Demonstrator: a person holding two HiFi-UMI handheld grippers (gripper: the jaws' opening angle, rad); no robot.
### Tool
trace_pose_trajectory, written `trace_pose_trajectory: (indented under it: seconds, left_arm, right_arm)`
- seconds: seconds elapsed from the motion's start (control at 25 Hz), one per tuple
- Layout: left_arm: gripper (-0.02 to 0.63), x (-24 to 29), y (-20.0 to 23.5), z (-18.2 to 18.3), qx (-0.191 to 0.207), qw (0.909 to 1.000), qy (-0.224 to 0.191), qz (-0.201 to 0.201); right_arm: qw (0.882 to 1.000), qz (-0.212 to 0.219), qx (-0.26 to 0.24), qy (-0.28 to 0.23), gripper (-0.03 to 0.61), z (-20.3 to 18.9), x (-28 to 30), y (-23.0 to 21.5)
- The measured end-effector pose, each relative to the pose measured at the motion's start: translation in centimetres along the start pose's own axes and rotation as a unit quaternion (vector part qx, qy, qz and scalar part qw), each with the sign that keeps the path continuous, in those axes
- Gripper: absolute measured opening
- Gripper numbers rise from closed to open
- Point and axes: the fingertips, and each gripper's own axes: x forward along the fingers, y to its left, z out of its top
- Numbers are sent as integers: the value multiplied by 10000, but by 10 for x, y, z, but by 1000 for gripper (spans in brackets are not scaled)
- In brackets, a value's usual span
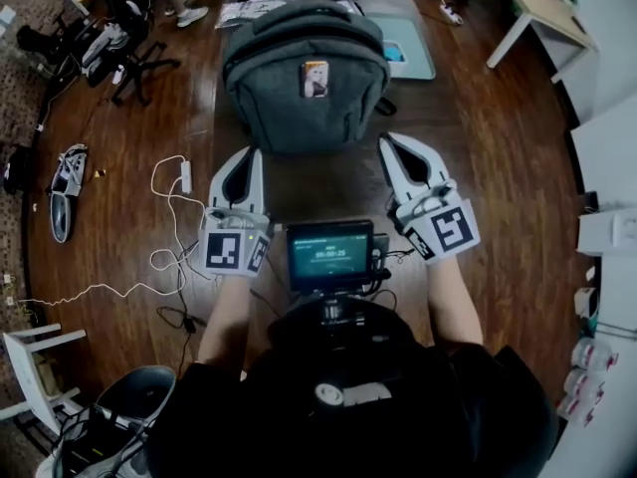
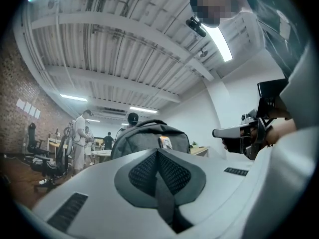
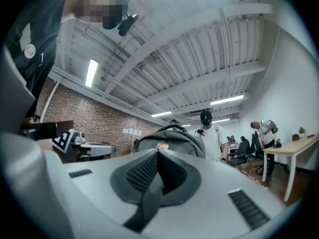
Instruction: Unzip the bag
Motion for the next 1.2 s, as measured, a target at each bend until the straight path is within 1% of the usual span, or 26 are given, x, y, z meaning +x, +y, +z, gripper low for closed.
trace_pose_trajectory:
  seconds: [0.08, 0.2, 0.32, 0.44, 0.56, 0.76, 0.96, 1.08, 1.2]
  left_arm:
    - [-5, -12, -23, -3, 81, 9998, 134, 79]
    - [-5, -26, -53, -3, 248, 9992, 239, 211]
    - [-5, -38, -69, 2, 284, 9989, 216, 312]
    - [-5, -52, -71, 5, 247, 9984, 266, 437]
    - [-5, -68, -69, 9, 214, 9984, 235, 465]
    - [-4, -90, -50, 3, 40, 9992, 285, 278]
    - [-5, -84, -58, 1, 34, 9995, 299, 125]
    - [-5, -85, -58, 2, 125, 9995, 271, 94]
    - [-3, -84, -57, 6, 118, 9997, 191, 80]
  right_arm:
    - [10000, 84, 30, 19, 18, 1, -18, 4]
    - [9996, 181, -145, 137, 18, 0, -40, 14]
    - [9995, 280, 118, 118, 18, -1, -53, 26]
    - [9989, 242, 379, 117, 18, -1, -63, 34]
    - [9987, 152, 463, 126, 18, 1, -71, 44]
    - [9989, -44, 394, 248, 18, -7, -64, 76]
    - [9979, -279, 483, 340, 18, -16, -75, 67]
    - [9981, -332, 423, 308, 18, -12, -77, 68]
    - [9984, -365, 344, 277, 18, -6, -78, 68]
